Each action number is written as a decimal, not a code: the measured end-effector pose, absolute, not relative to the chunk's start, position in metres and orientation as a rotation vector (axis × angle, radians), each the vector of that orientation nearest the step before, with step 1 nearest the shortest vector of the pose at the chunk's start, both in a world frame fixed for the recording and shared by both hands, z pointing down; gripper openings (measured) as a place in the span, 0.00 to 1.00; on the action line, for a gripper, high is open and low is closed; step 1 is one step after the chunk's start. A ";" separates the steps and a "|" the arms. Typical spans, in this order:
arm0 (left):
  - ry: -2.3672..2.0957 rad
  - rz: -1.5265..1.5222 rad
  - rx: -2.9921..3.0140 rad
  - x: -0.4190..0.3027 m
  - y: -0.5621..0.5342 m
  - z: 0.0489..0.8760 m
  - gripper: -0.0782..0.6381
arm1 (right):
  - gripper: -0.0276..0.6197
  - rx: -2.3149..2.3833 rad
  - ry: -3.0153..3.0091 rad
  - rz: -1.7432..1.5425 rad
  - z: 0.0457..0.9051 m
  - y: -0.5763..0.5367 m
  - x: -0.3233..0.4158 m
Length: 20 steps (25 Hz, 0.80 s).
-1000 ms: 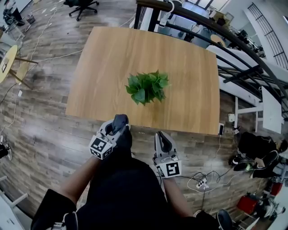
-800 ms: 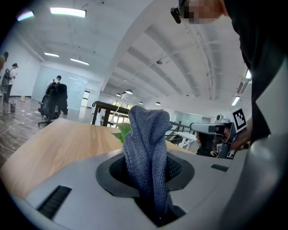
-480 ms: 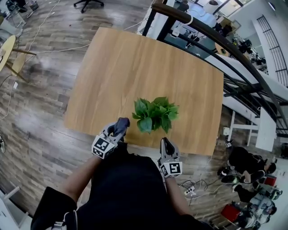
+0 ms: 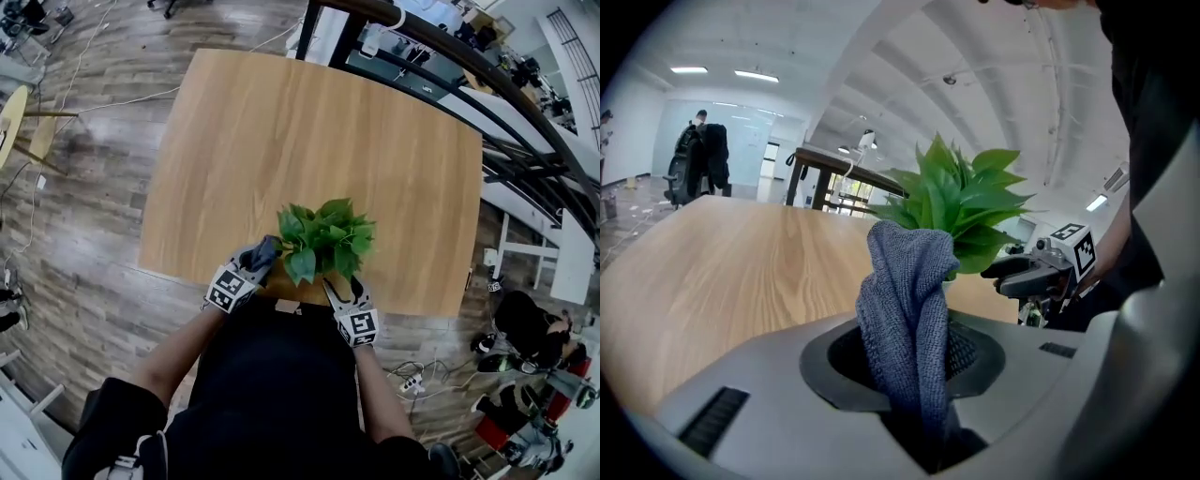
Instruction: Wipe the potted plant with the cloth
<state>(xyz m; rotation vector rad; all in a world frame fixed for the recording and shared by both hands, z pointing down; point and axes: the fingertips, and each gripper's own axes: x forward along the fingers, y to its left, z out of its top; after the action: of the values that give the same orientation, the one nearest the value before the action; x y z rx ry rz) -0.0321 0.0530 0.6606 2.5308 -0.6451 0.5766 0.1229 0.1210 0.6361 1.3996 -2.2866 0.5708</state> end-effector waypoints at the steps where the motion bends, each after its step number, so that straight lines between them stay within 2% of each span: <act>1: -0.626 0.603 2.522 -0.027 0.052 0.667 0.30 | 0.42 1.353 -2.283 0.563 0.643 0.118 0.120; 10: -0.651 0.774 2.322 -0.005 0.034 0.708 0.30 | 0.46 1.245 -2.295 0.640 0.673 0.084 0.119; 20: -0.586 1.015 2.467 0.015 0.045 0.710 0.30 | 0.46 1.065 -2.361 0.522 0.657 0.066 0.089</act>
<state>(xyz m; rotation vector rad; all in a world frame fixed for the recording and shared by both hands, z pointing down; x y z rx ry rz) 0.0152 0.0454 0.7101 2.4674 -0.5857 1.0151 0.0894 0.0664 0.6571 1.0647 -2.3607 0.5218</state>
